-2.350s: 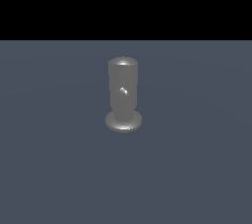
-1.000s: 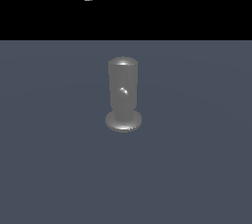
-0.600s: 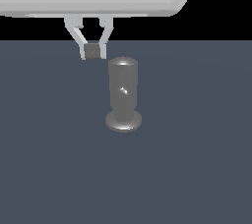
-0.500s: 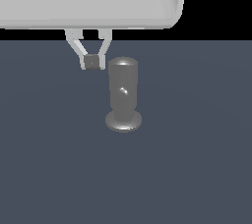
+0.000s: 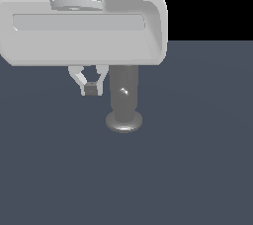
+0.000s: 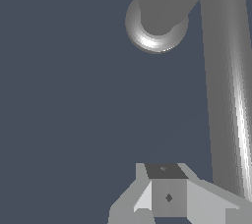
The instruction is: Turn on the faucet by rotating a designated handle.
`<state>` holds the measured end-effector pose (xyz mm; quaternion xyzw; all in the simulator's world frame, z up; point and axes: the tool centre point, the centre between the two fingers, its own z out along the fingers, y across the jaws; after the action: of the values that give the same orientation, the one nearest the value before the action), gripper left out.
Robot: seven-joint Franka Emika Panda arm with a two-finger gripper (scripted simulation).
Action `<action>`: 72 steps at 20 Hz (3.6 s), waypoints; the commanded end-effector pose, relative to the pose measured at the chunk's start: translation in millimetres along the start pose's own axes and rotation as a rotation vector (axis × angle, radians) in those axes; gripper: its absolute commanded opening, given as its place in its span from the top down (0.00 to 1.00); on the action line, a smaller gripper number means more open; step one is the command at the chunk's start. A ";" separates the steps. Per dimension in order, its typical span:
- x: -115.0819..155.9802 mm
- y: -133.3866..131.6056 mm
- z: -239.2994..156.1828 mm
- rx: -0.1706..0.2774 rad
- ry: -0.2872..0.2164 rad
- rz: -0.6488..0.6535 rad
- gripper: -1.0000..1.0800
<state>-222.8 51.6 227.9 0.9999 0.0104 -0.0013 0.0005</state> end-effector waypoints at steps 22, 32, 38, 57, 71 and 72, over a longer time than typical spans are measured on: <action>12.2 52.9 9.4 0.001 0.002 0.000 1.00; 20.1 98.6 9.5 0.001 0.002 0.000 1.00; 24.9 125.9 9.5 0.001 0.002 0.000 1.00; 66.4 169.4 -2.8 -0.008 0.033 -0.021 1.00; 102.1 199.9 0.9 -0.005 0.023 -0.014 1.00; 104.6 202.1 1.2 -0.005 0.022 -0.013 1.00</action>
<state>-118.7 -148.0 231.8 0.9998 0.0138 0.0140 0.0031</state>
